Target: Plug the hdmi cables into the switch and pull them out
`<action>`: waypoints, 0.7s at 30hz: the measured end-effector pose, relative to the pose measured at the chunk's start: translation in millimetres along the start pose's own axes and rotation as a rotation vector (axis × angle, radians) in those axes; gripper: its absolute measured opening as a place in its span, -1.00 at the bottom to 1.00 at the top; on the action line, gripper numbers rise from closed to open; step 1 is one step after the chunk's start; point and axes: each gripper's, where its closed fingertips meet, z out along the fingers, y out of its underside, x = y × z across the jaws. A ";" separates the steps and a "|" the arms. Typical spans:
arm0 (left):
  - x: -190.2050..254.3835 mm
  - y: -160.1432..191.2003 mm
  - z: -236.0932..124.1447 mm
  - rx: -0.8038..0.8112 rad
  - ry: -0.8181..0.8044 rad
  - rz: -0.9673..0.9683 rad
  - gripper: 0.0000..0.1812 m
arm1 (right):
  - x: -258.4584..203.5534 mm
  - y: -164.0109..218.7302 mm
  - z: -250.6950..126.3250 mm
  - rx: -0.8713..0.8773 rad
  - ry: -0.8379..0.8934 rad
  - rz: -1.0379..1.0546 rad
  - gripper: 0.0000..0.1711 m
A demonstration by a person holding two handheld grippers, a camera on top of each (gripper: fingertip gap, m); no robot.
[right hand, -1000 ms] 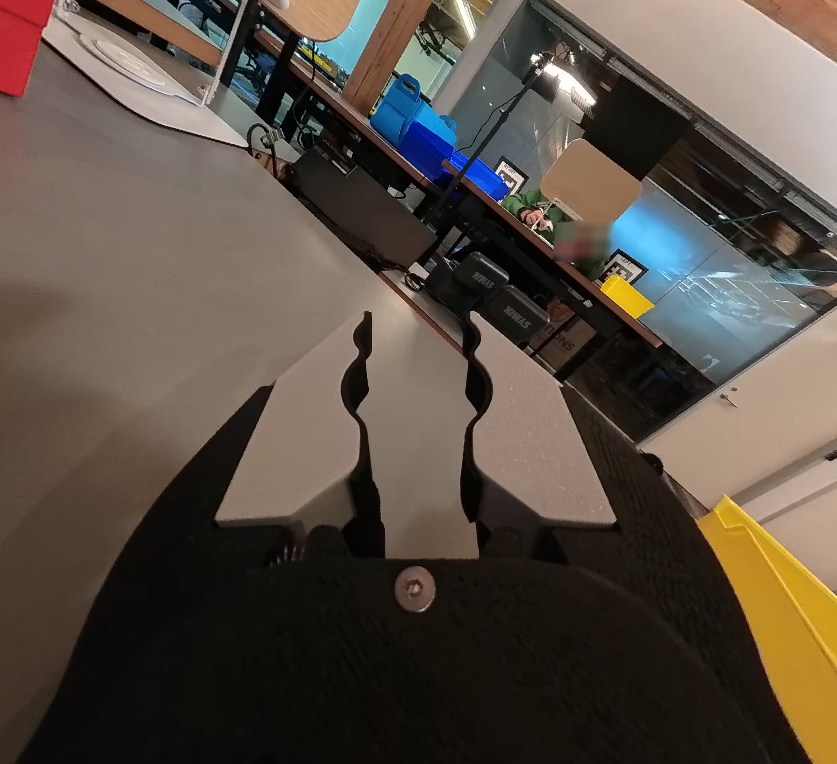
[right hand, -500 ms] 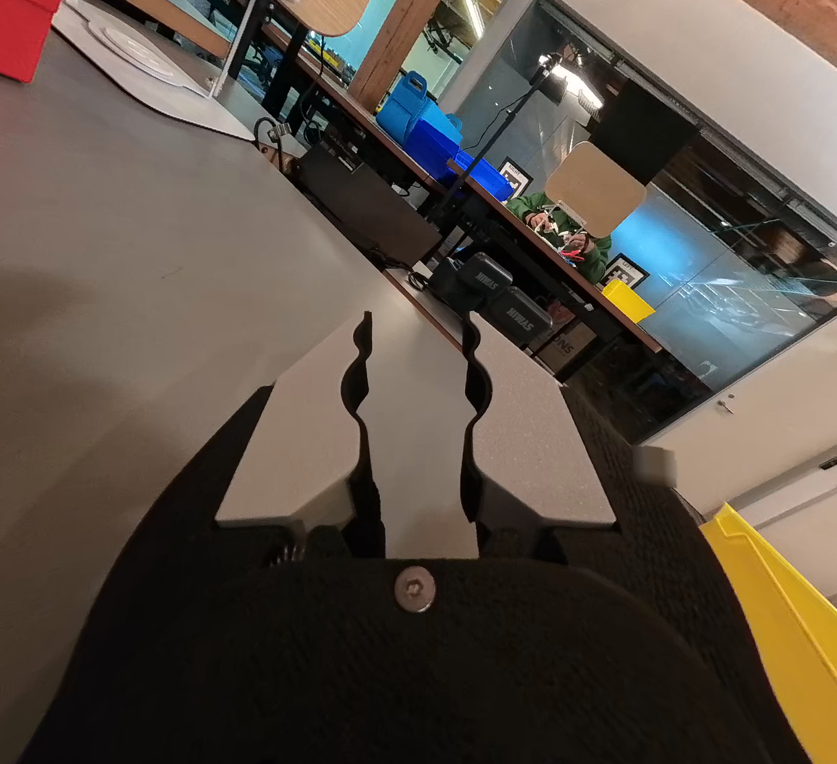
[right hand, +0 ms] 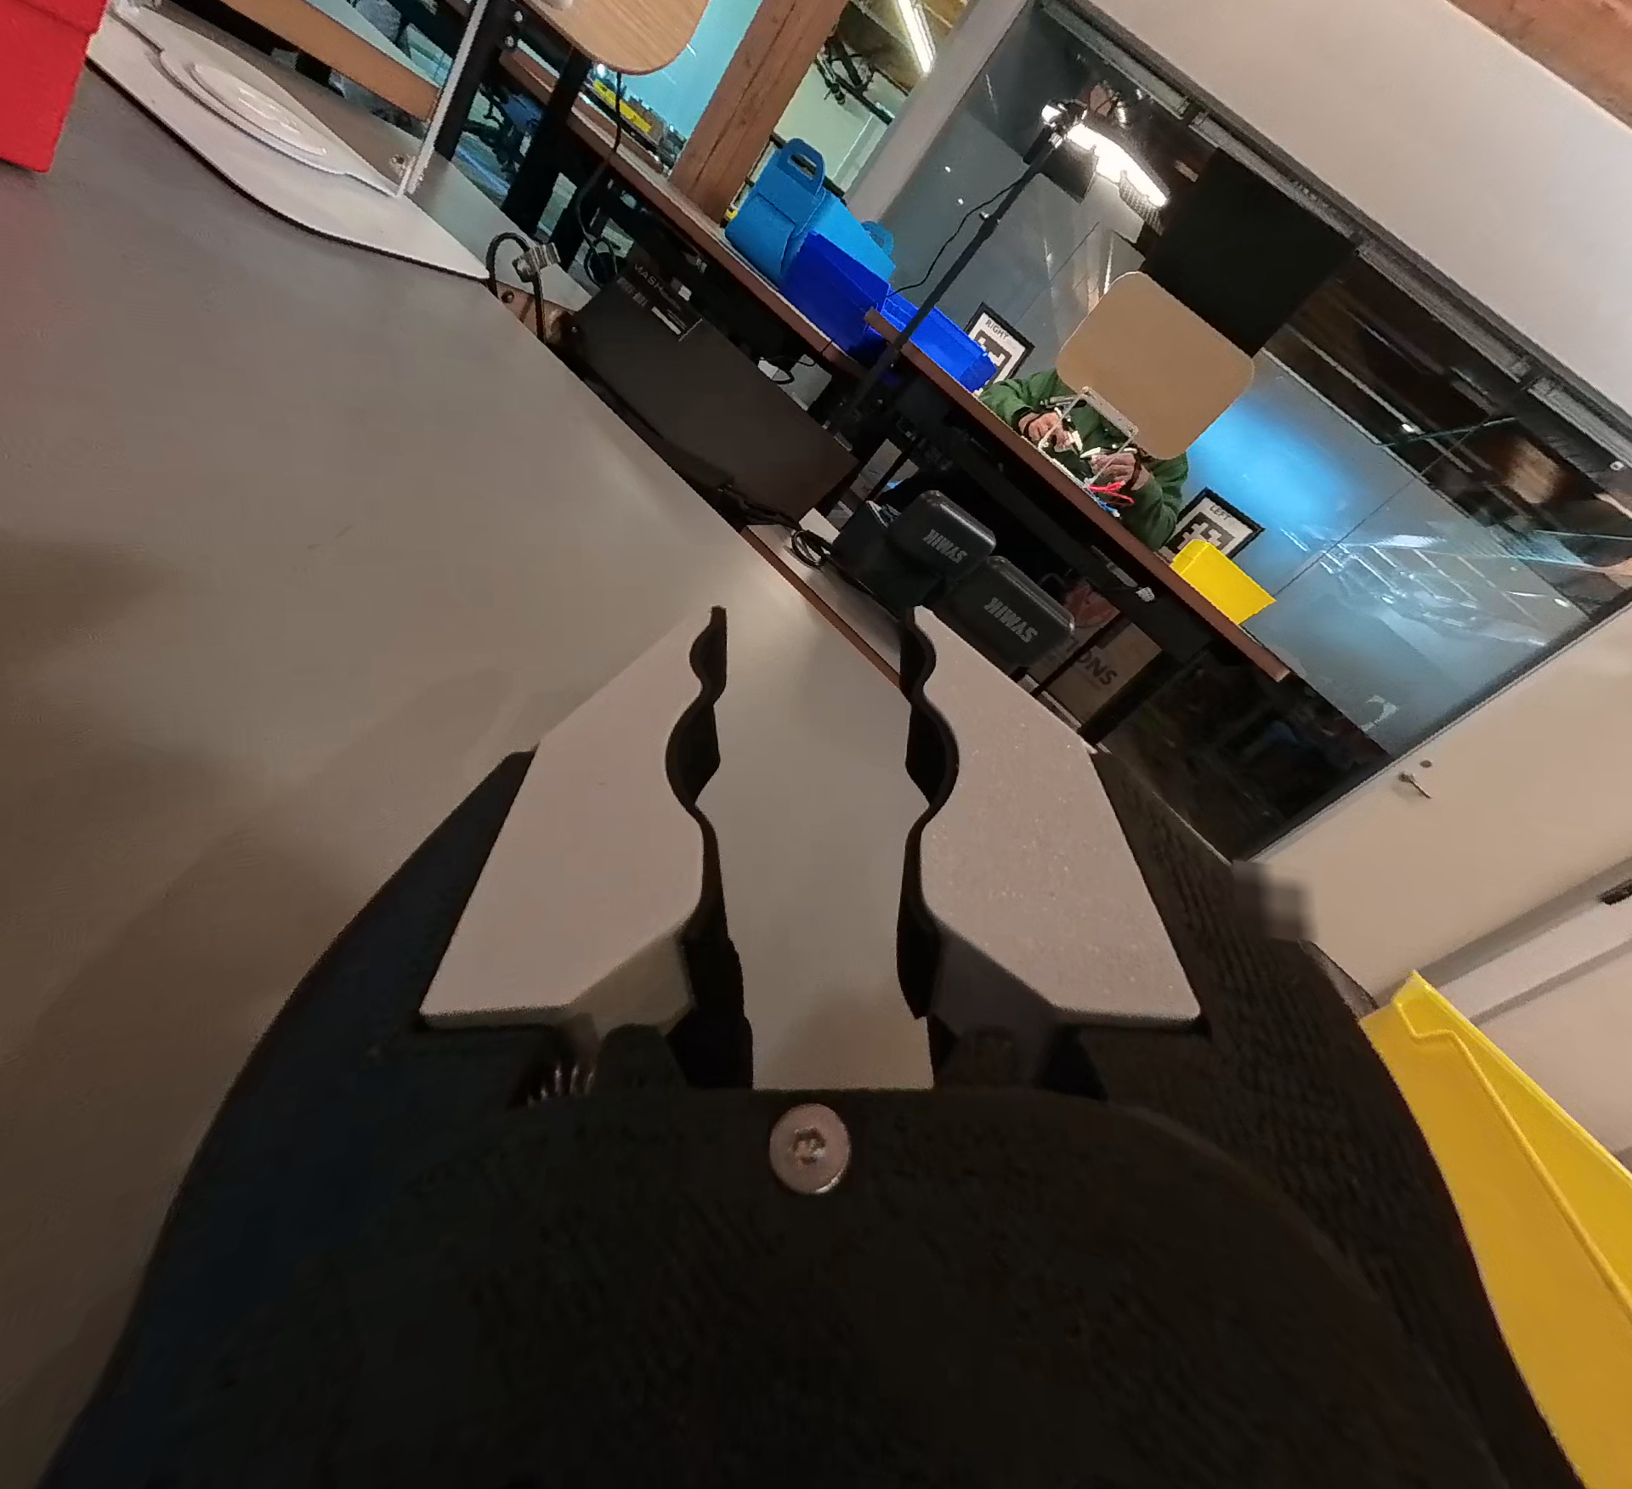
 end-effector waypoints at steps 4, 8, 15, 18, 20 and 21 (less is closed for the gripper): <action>18.8 -52.5 31.0 0.042 0.060 0.122 -0.36 | 5.3 1.4 -0.8 -0.001 0.018 0.019 -0.55; 59.6 -99.6 88.2 0.091 0.197 0.218 -0.35 | 12.5 4.0 -2.0 -0.004 0.040 0.043 -0.56; 151.5 -151.1 200.9 0.192 0.361 0.234 -0.36 | 35.0 20.9 -3.7 -0.087 0.140 0.070 -0.60; 173.3 -156.6 233.6 0.220 0.386 0.154 -0.36 | 44.5 25.8 -5.4 -0.103 0.175 0.106 -0.61; 178.2 -159.1 248.2 0.257 0.357 0.091 -0.36 | 49.8 28.3 -6.5 -0.111 0.196 0.134 -0.63; 179.3 -158.8 254.9 0.272 0.334 0.062 -0.36 | 51.8 29.2 -6.7 -0.113 0.201 0.148 -0.63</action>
